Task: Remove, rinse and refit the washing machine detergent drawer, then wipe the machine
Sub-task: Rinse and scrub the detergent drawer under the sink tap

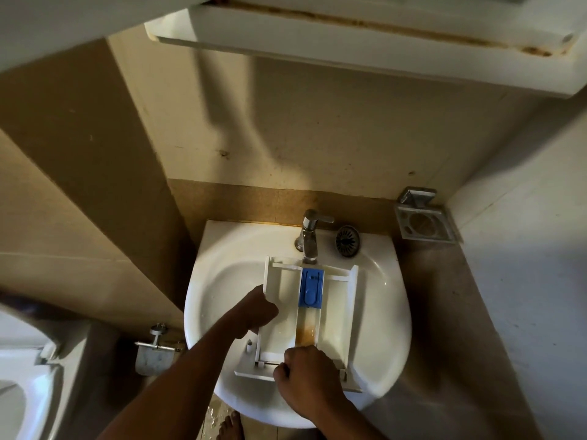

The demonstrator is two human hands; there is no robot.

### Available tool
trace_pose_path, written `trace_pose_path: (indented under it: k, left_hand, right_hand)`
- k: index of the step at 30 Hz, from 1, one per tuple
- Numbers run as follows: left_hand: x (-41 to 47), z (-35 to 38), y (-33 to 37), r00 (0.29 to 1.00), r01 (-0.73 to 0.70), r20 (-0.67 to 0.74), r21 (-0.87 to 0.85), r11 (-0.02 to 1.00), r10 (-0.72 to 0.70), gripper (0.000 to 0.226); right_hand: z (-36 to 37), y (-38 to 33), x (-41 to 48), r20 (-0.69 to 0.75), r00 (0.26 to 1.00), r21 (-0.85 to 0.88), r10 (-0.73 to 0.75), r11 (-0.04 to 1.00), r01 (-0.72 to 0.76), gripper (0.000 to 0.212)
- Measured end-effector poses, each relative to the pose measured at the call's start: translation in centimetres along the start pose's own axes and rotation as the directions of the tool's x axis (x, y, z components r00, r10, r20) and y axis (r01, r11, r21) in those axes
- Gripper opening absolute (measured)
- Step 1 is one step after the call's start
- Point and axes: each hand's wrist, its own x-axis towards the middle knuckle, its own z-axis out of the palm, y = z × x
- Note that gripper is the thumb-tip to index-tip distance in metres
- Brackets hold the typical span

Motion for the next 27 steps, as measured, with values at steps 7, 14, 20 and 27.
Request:
trace_pose_path:
  k: [7, 14, 20, 27]
  left_hand:
    - [0.0, 0.1, -0.1, 1.000, 0.003, -0.017, 0.003, 1.000, -0.003, 0.047]
    - [-0.3, 0.2, -0.1, 1.000, -0.004, -0.008, 0.002, 1.000, 0.004, 0.045]
    - [-0.5, -0.3, -0.1, 0.998, 0.064, 0.031, -0.026, 0.998, -0.063, 0.037]
    - [-0.4, -0.7, 0.4, 0.993, 0.097, 0.076, -0.016, 0.995, -0.096, 0.041]
  right_hand:
    - [-0.8, 0.1, 0.0, 0.066, 0.998, -0.026, -0.004, 1.000, 0.005, 0.024]
    - [-0.6, 0.4, 0.0, 0.054, 0.998, -0.027, -0.015, 0.999, 0.016, 0.025]
    - [-0.7, 0.4, -0.1, 0.044, 0.999, -0.026, -0.003, 1.000, 0.004, 0.035]
    - [-1.4, 0.5, 0.3, 0.039, 0.999, 0.014, -0.006, 1.000, 0.005, 0.039]
